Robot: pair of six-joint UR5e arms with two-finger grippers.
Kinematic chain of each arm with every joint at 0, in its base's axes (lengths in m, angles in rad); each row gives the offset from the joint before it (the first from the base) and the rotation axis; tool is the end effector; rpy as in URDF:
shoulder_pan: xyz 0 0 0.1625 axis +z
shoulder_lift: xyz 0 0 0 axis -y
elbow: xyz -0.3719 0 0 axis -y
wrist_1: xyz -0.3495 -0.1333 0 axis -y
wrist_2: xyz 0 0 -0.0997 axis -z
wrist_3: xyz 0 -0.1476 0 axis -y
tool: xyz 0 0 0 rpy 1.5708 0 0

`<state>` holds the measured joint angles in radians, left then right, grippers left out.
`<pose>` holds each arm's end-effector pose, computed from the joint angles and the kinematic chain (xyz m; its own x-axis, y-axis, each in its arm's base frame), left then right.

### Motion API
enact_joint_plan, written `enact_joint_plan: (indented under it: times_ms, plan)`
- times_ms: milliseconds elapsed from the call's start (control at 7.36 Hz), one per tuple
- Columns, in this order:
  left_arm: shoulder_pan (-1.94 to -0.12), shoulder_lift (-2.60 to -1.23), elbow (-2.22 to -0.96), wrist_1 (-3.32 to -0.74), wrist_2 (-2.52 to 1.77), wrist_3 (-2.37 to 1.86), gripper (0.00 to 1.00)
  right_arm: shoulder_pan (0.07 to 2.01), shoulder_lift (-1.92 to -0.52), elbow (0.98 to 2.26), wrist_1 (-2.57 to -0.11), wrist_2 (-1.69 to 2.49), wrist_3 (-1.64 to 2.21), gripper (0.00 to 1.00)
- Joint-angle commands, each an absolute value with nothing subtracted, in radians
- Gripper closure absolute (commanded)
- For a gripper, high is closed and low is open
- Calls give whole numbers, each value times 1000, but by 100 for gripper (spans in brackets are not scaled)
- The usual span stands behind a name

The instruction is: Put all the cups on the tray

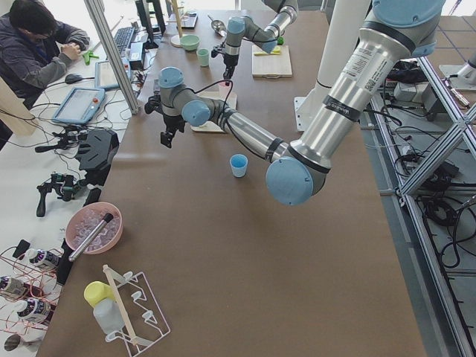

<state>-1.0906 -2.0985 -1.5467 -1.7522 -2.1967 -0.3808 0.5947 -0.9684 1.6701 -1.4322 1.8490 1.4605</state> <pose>0.2570 -0.5948 0.3447 0.6413 0.3975 -0.6563 -0.1286 0.8989 0.4187 -0.4863 -0.4409 0.2638 0.5900 0.2713 0.7605 -0.3062 0.9467 -0.1001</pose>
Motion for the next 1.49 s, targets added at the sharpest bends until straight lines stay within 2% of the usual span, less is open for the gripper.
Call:
enact_joint_plan:
  times_ms: [0,136,272,679,951,1223,1359]
  plan:
    - [-1091,-2100,-1546,-1752,-2197,-382,1,583,-960,1649,-1433,1836,1453,93]
    - [-1091,-2100,-1546,-1752,-2197,-382,1,583,-962,1643,-1431,1829,1448,11]
    - [-1091,-2099,-1546,-1753,-2197,-382,1,583,-959,1643,-1431,1816,1437,0]
    - [-1089,-2094,-1557,-1752,-2198,-382,1,674,-960,1670,-1440,1892,1369,0]
    - [-1069,-2022,-1633,-1753,-2197,-476,1,834,-977,1667,-1466,2018,1222,0]
    - [-1001,-1822,-1840,-1764,-2195,-610,1,983,-991,1671,-1575,2092,974,0]
    - [-950,-1715,-1876,-1858,-2194,-653,1,1044,-1024,1667,-1581,2118,857,0]
